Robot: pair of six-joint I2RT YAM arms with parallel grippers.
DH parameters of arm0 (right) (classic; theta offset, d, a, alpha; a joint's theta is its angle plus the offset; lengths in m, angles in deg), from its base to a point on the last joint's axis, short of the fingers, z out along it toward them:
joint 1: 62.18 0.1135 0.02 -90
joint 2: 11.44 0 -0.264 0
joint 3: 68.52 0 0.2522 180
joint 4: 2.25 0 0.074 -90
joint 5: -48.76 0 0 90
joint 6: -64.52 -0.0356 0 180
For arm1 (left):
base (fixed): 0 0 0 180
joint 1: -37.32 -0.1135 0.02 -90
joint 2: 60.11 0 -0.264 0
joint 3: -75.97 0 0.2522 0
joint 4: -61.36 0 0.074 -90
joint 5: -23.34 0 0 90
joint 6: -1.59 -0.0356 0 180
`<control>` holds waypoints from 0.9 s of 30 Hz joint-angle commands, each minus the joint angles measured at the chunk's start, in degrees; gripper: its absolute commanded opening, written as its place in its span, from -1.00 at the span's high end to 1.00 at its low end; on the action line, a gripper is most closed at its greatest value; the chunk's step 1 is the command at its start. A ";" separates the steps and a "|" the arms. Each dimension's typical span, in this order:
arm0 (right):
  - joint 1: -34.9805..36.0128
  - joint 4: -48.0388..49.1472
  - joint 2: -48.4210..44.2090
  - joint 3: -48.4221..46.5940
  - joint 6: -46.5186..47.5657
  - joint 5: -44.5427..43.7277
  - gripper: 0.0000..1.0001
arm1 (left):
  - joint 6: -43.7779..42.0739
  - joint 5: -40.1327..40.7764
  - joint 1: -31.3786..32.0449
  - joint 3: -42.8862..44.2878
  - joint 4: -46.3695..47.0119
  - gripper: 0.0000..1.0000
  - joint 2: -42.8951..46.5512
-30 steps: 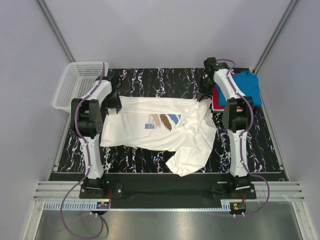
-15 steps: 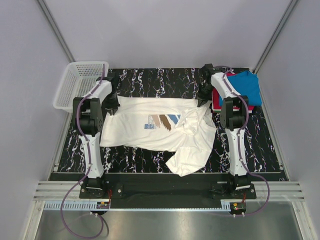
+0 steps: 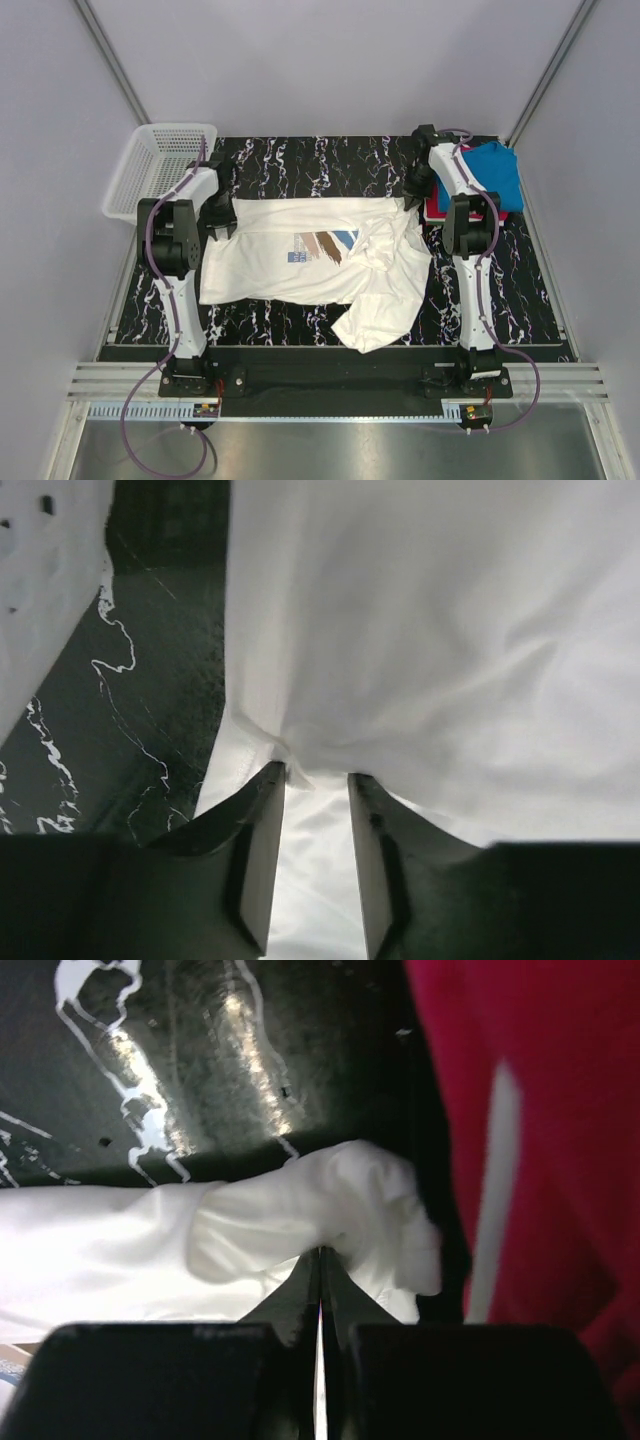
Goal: Fold and stack the t-shirts
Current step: Fold the tshirt
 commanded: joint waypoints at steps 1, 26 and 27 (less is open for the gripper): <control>-1.79 -0.97 1.09 -3.17 -0.81 -1.44 1.00 | -0.54 -1.55 -2.41 -1.71 1.06 0.04 3.18; -5.13 1.41 -11.64 -11.16 -1.86 3.92 0.74 | -1.95 -6.82 -3.82 7.17 -1.14 -0.01 7.75; -5.22 1.32 -12.52 -11.43 -1.95 3.75 0.75 | -1.77 -6.82 -3.91 7.17 -1.23 -0.02 9.58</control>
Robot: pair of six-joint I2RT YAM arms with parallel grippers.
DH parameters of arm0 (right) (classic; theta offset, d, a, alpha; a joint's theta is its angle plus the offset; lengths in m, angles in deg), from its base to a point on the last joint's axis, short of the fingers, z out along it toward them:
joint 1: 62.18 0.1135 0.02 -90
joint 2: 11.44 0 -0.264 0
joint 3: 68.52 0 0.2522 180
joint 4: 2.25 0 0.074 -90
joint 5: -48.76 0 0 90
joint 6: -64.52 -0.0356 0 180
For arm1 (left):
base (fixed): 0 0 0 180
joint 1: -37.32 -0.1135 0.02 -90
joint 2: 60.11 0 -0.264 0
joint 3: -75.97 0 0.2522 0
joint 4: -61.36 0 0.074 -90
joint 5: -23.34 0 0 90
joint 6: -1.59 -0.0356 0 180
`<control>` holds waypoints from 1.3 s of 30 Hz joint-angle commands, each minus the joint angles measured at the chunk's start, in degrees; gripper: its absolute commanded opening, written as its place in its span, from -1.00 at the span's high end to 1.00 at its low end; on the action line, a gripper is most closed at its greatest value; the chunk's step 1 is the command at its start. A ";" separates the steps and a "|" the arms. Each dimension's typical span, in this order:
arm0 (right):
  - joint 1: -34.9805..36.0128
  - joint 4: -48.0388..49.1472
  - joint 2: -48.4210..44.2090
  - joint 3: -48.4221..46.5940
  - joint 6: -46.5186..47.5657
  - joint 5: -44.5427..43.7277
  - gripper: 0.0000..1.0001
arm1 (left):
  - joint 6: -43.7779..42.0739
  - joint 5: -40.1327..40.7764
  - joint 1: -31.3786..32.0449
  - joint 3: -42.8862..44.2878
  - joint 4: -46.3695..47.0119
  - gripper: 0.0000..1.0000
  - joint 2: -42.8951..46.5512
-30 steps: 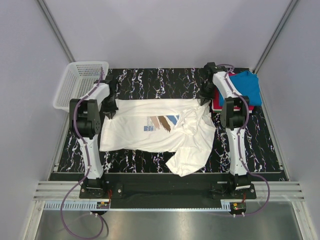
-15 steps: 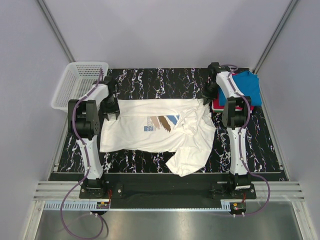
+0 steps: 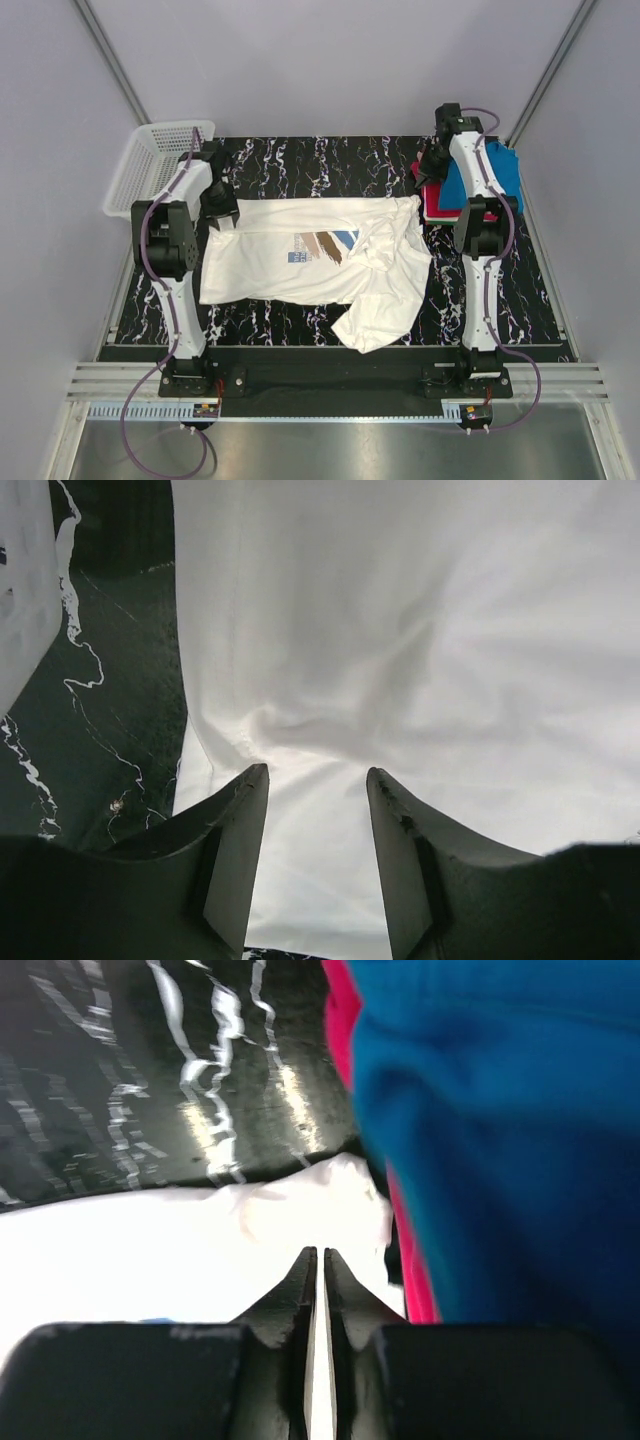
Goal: Fold and stack the t-shirts
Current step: Fold the tshirt
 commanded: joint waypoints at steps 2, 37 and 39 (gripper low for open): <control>-0.70 1.49 -12.69 -4.06 -1.25 1.06 0.74 | 0.77 1.75 -2.88 2.75 0.74 -0.04 9.01; 4.75 0.53 1.01 5.78 -1.95 -0.16 0.82 | 2.26 10.28 4.85 23.05 -0.23 -0.01 -15.59; 4.75 0.36 1.10 6.13 -2.48 -1.30 0.83 | 2.17 10.01 4.85 23.32 -0.31 -0.01 -16.03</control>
